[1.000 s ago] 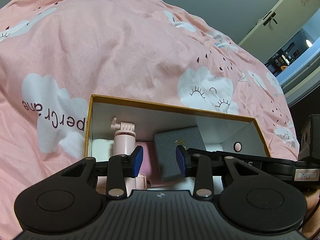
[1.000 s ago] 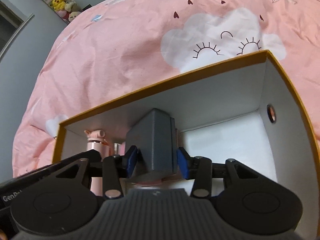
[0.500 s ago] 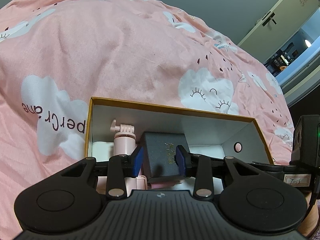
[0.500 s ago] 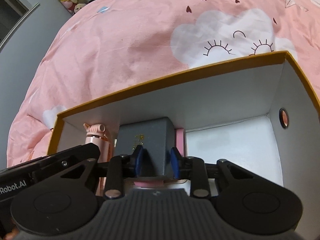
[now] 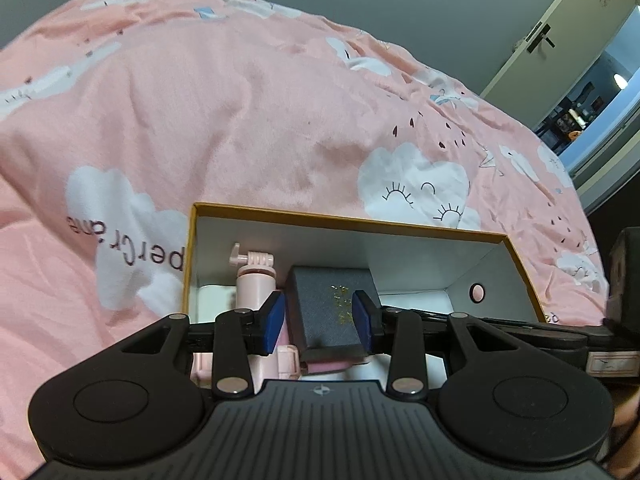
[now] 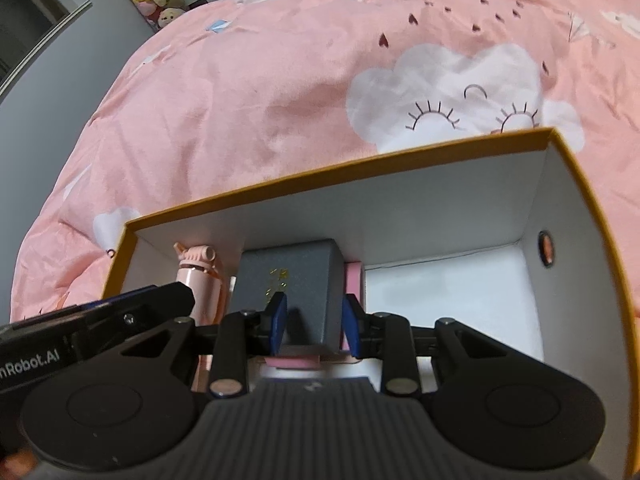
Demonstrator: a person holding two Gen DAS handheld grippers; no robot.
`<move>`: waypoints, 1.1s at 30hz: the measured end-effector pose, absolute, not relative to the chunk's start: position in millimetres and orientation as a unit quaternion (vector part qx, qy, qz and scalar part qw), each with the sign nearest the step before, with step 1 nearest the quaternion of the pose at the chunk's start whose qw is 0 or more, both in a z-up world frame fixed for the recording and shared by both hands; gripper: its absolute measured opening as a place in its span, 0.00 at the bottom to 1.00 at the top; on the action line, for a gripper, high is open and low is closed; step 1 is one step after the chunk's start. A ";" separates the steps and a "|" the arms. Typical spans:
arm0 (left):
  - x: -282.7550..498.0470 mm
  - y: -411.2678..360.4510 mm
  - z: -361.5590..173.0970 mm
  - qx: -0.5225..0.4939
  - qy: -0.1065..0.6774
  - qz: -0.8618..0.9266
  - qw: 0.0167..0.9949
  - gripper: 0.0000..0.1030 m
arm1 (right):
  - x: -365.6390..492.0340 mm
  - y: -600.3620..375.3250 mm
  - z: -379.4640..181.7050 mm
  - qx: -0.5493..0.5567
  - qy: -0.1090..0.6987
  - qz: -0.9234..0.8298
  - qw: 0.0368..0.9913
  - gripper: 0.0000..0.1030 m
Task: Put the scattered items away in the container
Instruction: 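Withdraw both tools up out of the orange box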
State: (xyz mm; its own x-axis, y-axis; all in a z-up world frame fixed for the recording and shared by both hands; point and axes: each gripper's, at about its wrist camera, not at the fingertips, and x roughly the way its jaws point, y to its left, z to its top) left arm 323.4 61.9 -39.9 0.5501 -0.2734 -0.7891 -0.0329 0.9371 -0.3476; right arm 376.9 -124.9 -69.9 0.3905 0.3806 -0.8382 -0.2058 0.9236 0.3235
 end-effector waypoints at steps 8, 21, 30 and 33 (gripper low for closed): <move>274.3 42.2 -13.9 -0.118 0.439 -0.038 0.890 0.41 | 332.7 -118.0 -33.2 0.030 0.482 0.202 0.852 0.33; 163.3 26.8 19.7 -0.092 0.367 0.004 0.926 0.41 | 212.9 -125.1 7.0 -0.025 0.367 0.219 0.904 0.32; 103.6 15.8 18.0 -0.068 0.355 0.000 0.932 0.41 | 141.8 -131.5 10.7 -0.036 0.325 0.211 0.921 0.31; 88.3 16.0 13.6 -0.067 0.362 -0.012 0.930 0.41 | 122.0 -134.6 6.3 -0.032 0.318 0.210 0.924 0.31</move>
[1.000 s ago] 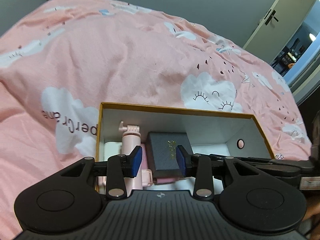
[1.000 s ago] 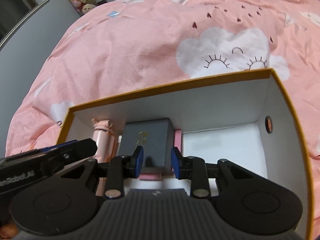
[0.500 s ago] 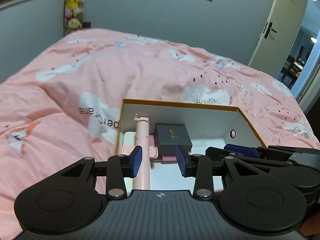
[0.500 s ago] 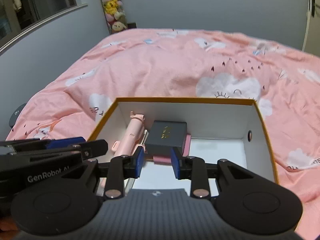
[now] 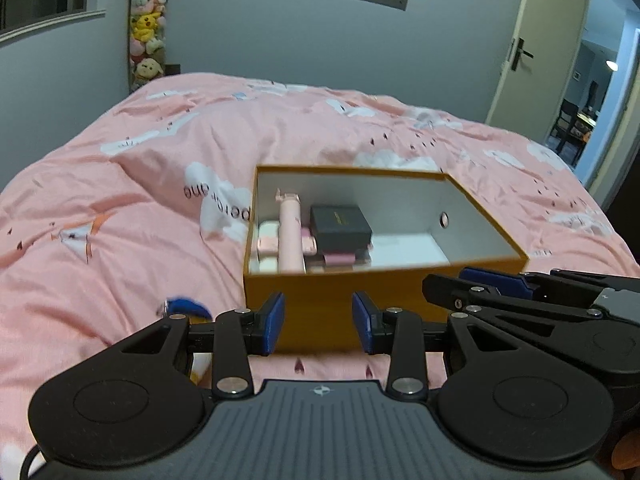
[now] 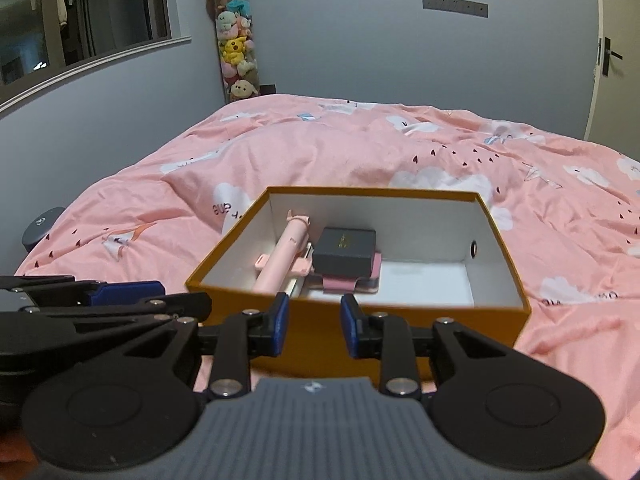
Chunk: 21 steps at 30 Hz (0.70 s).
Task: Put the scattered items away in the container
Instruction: 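Withdraw both tools up out of the orange box, then move the left tool toward the round mirror with red feathers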
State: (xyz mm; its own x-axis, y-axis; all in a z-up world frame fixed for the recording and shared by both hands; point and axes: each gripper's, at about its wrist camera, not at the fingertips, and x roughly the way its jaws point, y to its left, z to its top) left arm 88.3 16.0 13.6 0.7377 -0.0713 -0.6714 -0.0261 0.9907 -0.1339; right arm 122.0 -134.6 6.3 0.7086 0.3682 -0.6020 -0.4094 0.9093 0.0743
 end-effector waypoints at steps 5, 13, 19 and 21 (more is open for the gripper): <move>67.1 19.0 6.3 -0.072 0.372 -0.034 0.925 0.44 | 93.6 -140.4 -4.0 -0.022 0.321 0.217 0.922 0.31; 40.9 39.5 -3.0 -0.106 0.381 -0.029 0.918 0.45 | 61.2 -147.4 -22.4 -0.022 0.328 0.210 0.921 0.32; 20.0 64.7 -17.1 -0.134 0.409 -0.019 0.903 0.45 | 46.5 -158.5 -32.8 -0.034 0.333 0.189 0.923 0.38; 16.0 68.6 -23.5 -0.143 0.416 -0.021 0.898 0.46 | 42.8 -162.1 -39.2 -0.038 0.341 0.184 0.921 0.38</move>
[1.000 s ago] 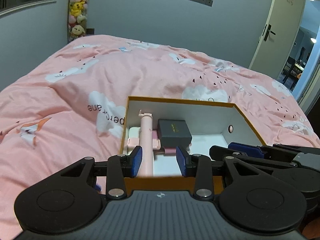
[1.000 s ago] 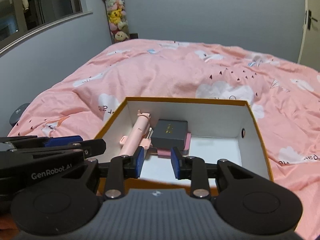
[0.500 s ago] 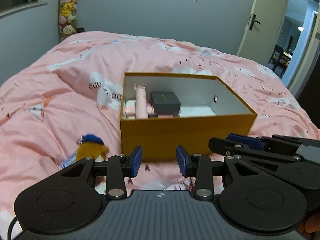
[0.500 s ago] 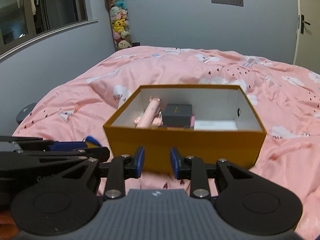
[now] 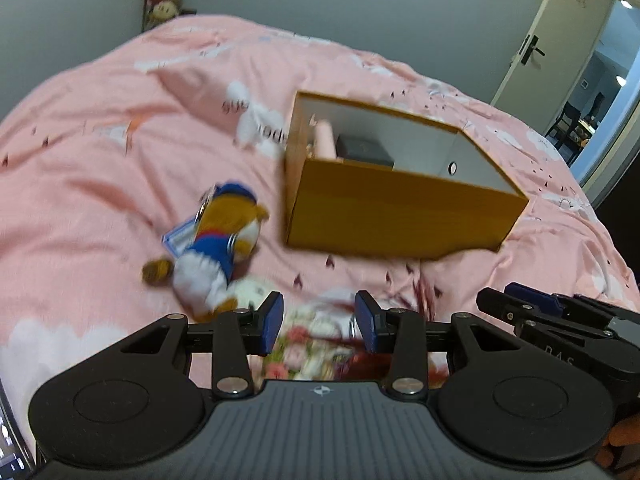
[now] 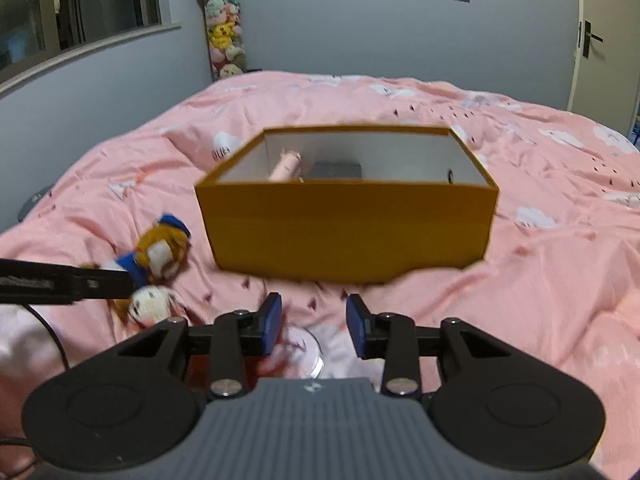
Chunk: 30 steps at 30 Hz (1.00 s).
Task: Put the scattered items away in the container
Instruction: 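Move the left tool toward the round mirror with red feathers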
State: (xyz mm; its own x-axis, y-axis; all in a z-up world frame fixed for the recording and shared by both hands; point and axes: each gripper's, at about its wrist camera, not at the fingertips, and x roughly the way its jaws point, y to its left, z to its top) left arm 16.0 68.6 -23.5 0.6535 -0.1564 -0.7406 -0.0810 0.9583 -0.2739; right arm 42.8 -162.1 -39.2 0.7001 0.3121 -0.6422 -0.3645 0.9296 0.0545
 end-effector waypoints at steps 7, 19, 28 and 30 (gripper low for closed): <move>12.3 55.0 -36.8 -0.116 0.444 -0.043 0.888 0.49 | 33.3 -173.1 -62.8 -0.036 0.379 0.173 0.908 0.38; 10.6 23.2 -32.2 -0.078 0.414 -0.120 0.899 0.50 | 42.5 -187.8 -90.4 -0.016 0.441 0.162 0.883 0.38; 32.4 -16.1 -28.2 -0.002 0.385 -0.155 0.910 0.55 | 54.6 -181.7 -96.1 -0.039 0.442 0.159 0.882 0.38; 43.0 -23.4 -30.2 0.010 0.386 -0.155 0.909 0.55 | 58.7 -184.5 -96.4 -0.036 0.442 0.158 0.882 0.38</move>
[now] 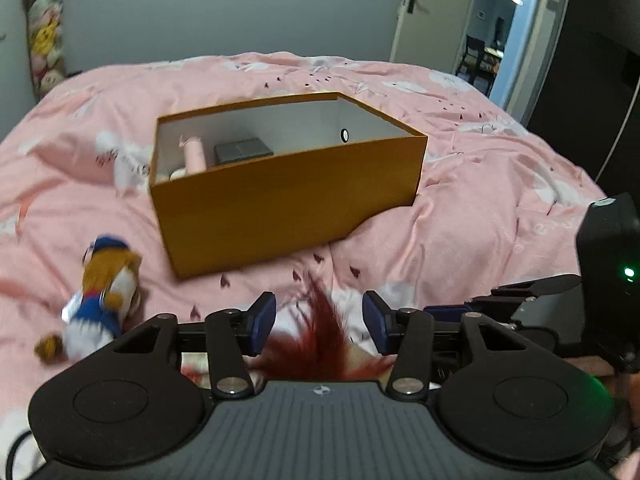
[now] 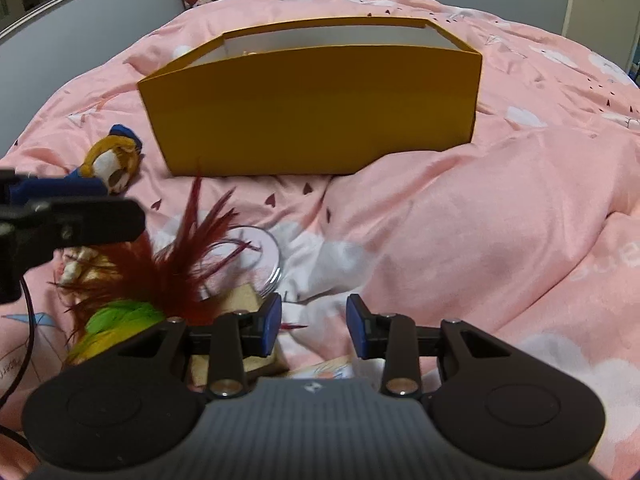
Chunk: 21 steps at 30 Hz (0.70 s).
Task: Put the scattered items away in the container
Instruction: 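Move the left tool toward the round mirror with red feathers, then close the left tool on the rim of the round mirror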
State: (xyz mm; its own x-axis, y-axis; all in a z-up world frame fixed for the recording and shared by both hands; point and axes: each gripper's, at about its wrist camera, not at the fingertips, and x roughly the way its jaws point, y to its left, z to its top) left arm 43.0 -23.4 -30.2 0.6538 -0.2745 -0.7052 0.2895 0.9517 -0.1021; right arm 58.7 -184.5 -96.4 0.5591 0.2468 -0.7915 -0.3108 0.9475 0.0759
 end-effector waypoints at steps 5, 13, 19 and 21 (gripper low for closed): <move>74.6 -30.1 -47.2 -0.007 0.424 -0.153 0.893 0.55 | 67.2 -185.3 -97.6 -0.029 0.441 0.173 0.880 0.38; 108.9 -22.3 -85.6 -0.033 0.494 -0.128 0.860 0.59 | 84.3 -182.5 -110.2 -0.017 0.456 0.188 0.869 0.37; 121.6 -15.6 -108.0 -0.056 0.532 -0.125 0.836 0.60 | 97.7 -178.3 -122.3 -0.009 0.475 0.206 0.856 0.28; 124.3 -14.1 -114.6 -0.058 0.542 -0.121 0.830 0.60 | 100.8 -177.2 -126.8 -0.006 0.482 0.211 0.850 0.28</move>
